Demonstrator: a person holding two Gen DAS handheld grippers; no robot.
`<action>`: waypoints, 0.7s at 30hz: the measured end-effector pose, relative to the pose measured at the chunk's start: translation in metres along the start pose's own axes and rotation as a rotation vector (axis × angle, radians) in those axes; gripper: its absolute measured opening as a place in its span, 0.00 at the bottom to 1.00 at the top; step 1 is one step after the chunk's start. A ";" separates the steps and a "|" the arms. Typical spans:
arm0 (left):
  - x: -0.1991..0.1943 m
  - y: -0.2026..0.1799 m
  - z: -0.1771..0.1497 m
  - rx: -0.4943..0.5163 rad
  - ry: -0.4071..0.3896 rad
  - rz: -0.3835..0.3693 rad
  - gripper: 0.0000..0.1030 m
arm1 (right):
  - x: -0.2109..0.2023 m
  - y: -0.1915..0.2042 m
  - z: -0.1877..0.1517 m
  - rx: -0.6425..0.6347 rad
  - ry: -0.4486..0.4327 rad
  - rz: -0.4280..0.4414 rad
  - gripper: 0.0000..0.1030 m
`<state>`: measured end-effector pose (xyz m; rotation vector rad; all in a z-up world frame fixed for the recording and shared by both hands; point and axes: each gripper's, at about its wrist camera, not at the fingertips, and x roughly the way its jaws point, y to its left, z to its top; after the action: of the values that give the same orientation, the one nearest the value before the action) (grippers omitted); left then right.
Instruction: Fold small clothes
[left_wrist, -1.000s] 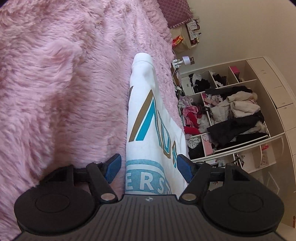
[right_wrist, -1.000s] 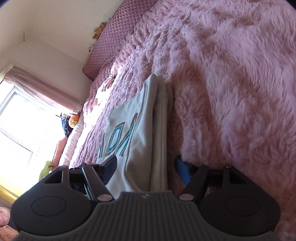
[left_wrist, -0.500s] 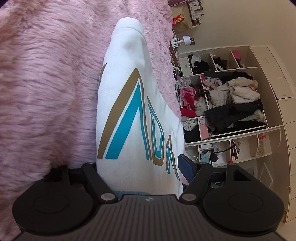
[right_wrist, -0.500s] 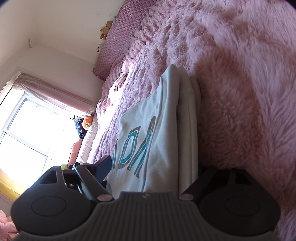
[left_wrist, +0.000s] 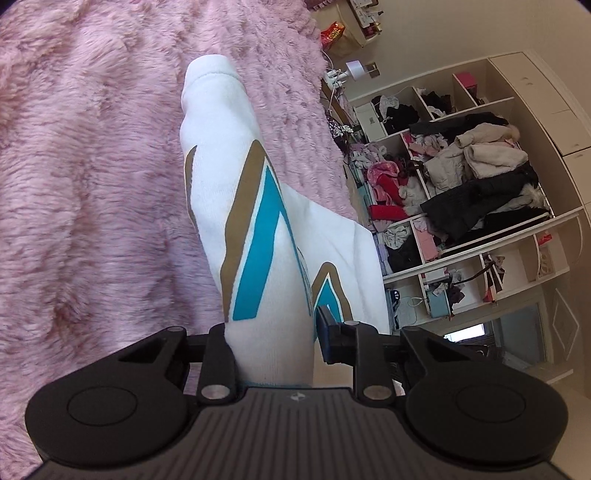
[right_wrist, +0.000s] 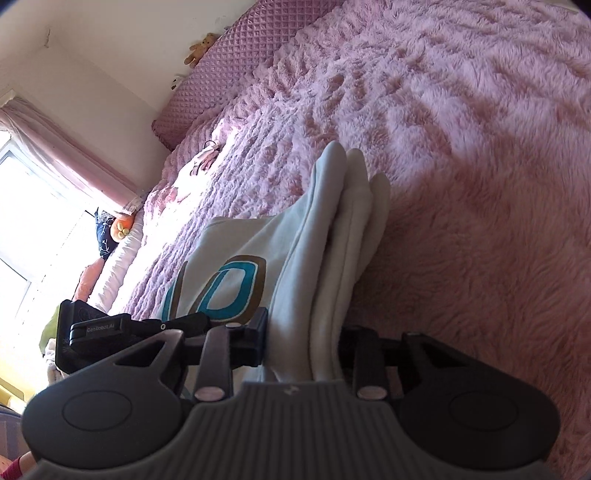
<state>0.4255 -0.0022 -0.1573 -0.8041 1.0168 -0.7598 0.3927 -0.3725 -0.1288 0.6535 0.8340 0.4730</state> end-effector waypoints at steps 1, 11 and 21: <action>-0.006 -0.006 0.000 0.005 -0.008 -0.006 0.28 | -0.005 0.008 0.001 -0.007 -0.012 0.005 0.24; -0.121 -0.054 -0.024 0.045 -0.094 -0.004 0.27 | -0.045 0.116 -0.005 -0.076 -0.022 0.102 0.24; -0.224 -0.039 -0.067 0.040 -0.168 0.049 0.27 | -0.032 0.210 -0.076 -0.133 0.042 0.210 0.24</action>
<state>0.2814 0.1527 -0.0498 -0.7920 0.8650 -0.6572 0.2863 -0.2172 -0.0047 0.6119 0.7694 0.7279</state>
